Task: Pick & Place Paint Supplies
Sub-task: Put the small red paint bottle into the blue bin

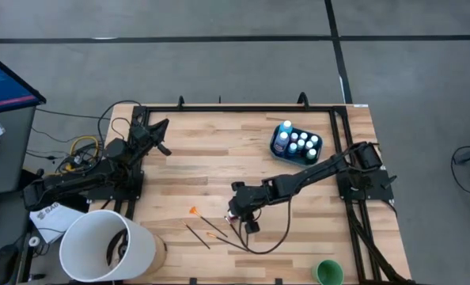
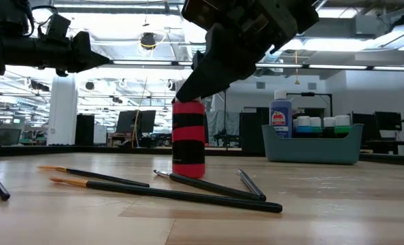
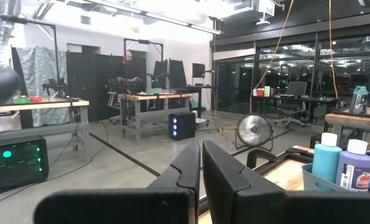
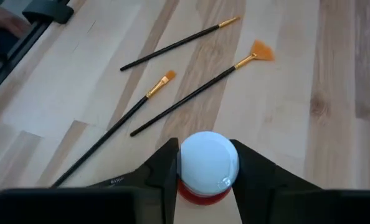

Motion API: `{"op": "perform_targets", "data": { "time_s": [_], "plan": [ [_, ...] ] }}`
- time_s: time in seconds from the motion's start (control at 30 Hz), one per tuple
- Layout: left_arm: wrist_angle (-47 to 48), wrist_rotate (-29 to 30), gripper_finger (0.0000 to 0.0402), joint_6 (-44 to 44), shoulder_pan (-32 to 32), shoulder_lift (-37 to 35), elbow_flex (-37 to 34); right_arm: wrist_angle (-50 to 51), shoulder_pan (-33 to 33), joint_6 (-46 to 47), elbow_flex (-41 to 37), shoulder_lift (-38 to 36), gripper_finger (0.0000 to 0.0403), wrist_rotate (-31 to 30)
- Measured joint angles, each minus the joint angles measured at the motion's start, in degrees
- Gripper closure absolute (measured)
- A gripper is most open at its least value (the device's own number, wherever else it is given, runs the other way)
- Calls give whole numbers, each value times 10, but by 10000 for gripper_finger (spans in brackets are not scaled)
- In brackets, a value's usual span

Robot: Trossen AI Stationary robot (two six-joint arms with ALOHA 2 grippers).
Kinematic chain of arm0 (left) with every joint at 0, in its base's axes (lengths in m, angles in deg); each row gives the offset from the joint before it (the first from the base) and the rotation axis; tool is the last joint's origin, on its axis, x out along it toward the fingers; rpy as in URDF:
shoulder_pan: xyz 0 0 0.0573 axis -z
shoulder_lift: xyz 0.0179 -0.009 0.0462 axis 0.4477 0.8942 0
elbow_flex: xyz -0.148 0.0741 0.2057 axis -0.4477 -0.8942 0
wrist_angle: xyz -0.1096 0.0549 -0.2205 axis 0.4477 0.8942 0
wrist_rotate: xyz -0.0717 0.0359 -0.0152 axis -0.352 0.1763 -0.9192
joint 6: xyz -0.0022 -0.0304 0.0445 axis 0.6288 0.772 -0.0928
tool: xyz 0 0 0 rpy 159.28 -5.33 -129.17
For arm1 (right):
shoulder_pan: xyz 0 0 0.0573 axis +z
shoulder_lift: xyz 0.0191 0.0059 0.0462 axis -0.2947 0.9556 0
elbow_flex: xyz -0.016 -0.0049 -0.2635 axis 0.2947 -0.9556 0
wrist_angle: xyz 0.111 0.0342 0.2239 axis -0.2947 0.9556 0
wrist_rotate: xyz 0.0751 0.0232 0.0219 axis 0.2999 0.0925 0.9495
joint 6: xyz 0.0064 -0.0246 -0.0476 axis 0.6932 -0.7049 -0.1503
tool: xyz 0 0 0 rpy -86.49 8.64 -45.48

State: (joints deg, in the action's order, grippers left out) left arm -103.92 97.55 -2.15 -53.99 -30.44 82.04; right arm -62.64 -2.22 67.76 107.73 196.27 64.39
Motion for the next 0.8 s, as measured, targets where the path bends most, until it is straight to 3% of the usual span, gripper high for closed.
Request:
{"op": "perform_targets", "data": {
  "time_s": [0.17, 0.33, 0.5, 0.67, 0.8],
  "plan": [
    [0, 0, 394, 0, 0, 0, 0, 27, -6, -13, -2, -40, 295, 0],
    [0, 0, 394, 0, 0, 0, 0, 111, -28, 13, -6, -138, 295, -17],
    [0, 0, 394, 0, 0, 0, 0, 236, -37, 105, -40, -262, 295, -179],
    [0, 0, 394, 0, 0, 0, 0, 349, -36, 341, -112, -382, 295, -363],
    [0, 0, 394, 0, 0, 0, 0, 395, -35, 501, -173, -442, 295, -429]
  ]
}}
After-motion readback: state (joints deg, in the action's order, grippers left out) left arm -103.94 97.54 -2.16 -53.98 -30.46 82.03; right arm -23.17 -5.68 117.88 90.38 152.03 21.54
